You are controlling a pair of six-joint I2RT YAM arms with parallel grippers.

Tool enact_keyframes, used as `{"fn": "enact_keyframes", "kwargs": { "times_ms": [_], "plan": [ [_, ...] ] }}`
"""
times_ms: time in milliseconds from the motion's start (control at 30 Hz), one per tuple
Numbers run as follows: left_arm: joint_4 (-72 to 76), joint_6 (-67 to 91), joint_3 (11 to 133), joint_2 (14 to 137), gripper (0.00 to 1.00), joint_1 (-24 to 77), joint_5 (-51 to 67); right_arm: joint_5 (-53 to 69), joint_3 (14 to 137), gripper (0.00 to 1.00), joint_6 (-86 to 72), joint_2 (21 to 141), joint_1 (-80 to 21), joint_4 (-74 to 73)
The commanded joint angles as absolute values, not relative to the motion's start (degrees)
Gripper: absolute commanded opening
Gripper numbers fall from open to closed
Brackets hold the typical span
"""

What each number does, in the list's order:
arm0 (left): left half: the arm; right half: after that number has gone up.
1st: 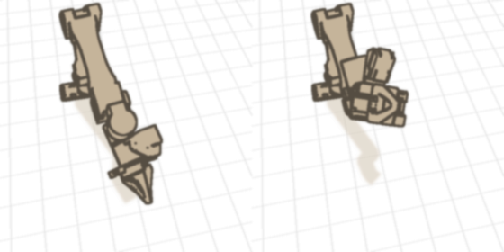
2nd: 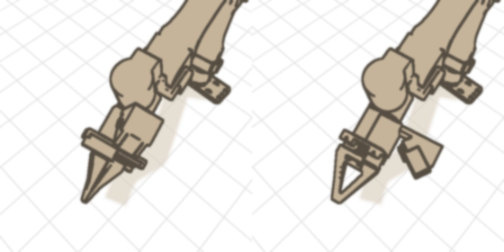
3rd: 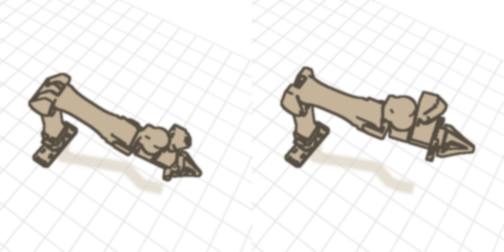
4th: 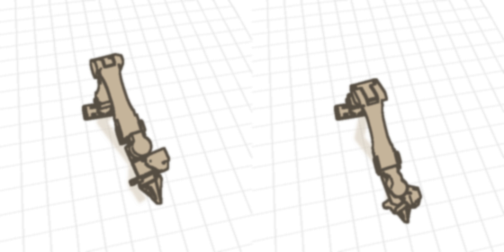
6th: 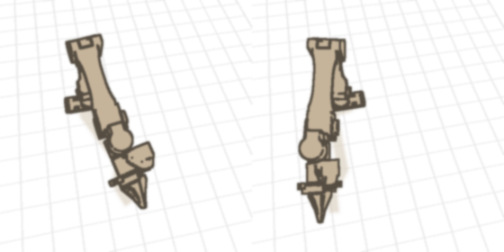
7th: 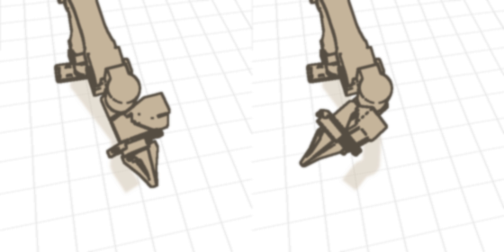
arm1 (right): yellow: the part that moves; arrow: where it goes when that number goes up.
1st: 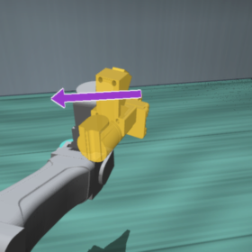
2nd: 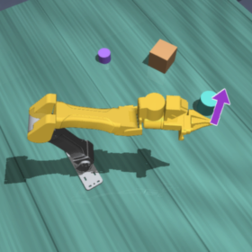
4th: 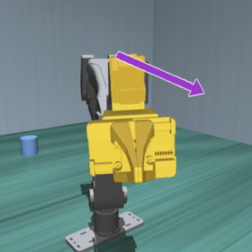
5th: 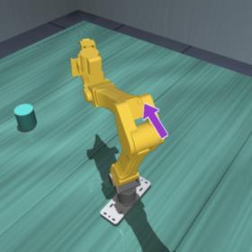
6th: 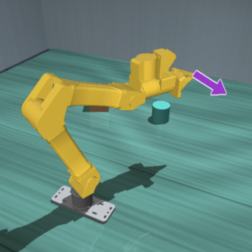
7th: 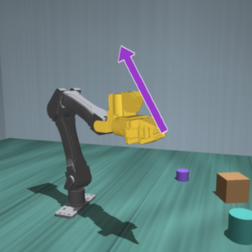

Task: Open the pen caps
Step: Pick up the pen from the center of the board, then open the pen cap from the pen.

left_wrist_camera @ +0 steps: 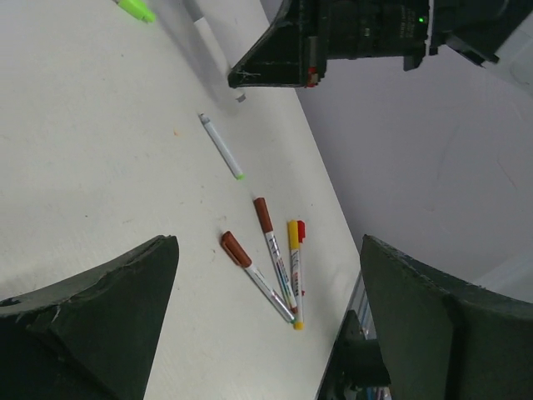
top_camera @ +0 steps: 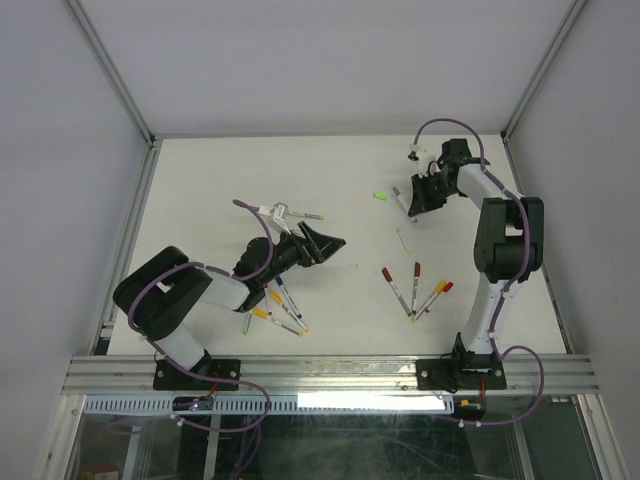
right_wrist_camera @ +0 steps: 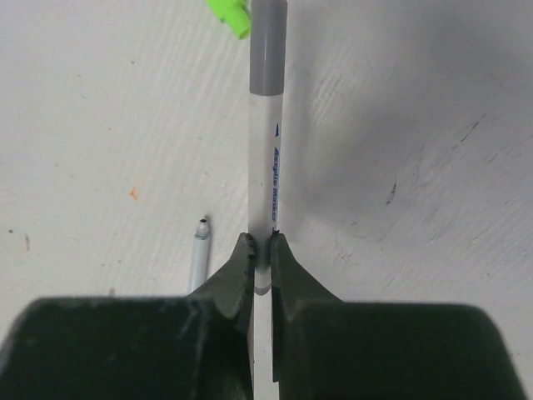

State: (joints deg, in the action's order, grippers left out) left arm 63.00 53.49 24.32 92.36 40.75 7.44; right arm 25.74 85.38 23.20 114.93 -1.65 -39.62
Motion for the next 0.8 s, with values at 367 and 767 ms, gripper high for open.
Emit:
{"fn": "enact_keyframes", "kwargs": {
  "times_ms": [367,767],
  "plan": [
    [74.26,57.66,42.16,112.54,0.94,39.48,6.72,53.12,80.56,0.00,17.62,106.04,0.00,-38.27],
    [74.43,63.07,51.78,121.42,0.88,39.54,4.33,62.16,76.51,0.00,16.00,107.71,-5.05,-36.59]
  ]
}}
